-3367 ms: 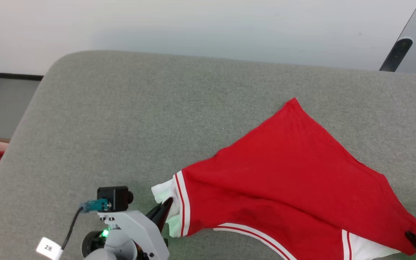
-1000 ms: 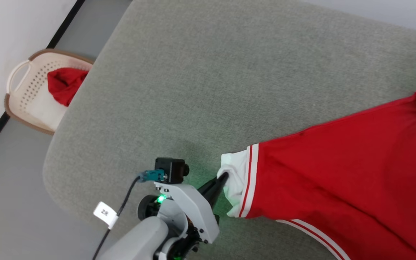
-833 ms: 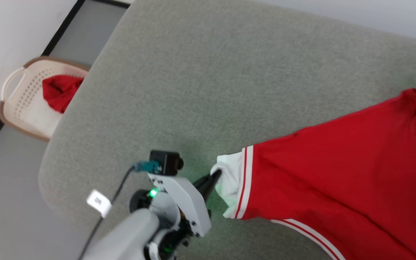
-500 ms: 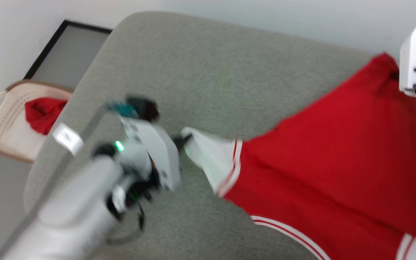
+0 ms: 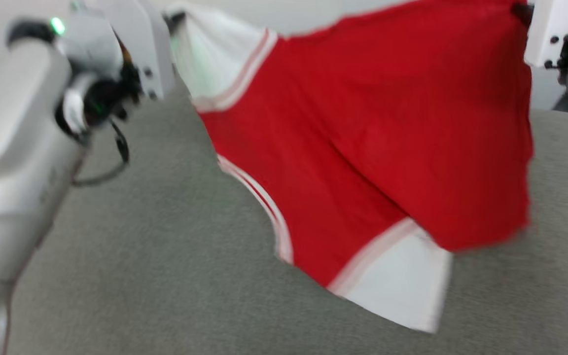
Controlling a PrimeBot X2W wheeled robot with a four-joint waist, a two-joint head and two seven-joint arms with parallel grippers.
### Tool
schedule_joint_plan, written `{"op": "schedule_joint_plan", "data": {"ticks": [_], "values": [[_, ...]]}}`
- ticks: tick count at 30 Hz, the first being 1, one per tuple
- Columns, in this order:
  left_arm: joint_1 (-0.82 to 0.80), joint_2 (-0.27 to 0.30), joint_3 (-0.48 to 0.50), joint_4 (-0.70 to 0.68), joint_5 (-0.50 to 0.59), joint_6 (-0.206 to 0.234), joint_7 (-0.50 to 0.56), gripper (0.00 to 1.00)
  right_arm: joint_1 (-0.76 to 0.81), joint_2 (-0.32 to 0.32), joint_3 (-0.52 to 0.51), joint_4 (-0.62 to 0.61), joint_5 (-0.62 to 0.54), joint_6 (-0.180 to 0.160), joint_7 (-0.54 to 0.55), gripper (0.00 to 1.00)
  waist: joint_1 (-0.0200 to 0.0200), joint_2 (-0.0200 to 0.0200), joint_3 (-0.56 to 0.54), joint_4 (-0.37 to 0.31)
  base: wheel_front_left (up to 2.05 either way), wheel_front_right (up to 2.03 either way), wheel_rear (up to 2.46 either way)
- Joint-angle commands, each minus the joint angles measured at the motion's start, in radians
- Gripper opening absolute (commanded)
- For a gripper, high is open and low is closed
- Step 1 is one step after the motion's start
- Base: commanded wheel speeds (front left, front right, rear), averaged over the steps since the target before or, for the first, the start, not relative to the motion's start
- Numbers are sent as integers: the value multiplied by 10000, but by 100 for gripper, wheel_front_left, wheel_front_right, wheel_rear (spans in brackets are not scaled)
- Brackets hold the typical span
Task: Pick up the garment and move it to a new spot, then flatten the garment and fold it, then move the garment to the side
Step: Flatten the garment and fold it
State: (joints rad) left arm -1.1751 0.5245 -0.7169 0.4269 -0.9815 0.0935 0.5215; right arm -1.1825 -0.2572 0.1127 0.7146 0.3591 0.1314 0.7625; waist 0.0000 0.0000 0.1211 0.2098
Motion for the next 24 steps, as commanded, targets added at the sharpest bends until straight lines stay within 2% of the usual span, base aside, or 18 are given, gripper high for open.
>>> {"op": "schedule_joint_plan", "data": {"ticks": [1,7,15,24], "values": [[-560,-82,44,490,160,-209,-99,0,-199,37,104,-116,49,-15,-386,0,0,0,-473,-688,0,0,0],[-2059,-290,224,2023,548,-610,-729,0,-551,114,300,-324,225,-15,-1353,0,0,0,-691,-1301,0,0,0],[-3390,-536,357,3524,749,-1041,-1332,0,-909,179,363,-480,555,-15,-2035,0,0,0,-699,-1800,0,0,0],[-4638,-588,511,4573,894,-1431,-2037,0,-1474,60,366,-535,514,-15,-2780,0,0,0,294,-2124,0,0,0]]}}
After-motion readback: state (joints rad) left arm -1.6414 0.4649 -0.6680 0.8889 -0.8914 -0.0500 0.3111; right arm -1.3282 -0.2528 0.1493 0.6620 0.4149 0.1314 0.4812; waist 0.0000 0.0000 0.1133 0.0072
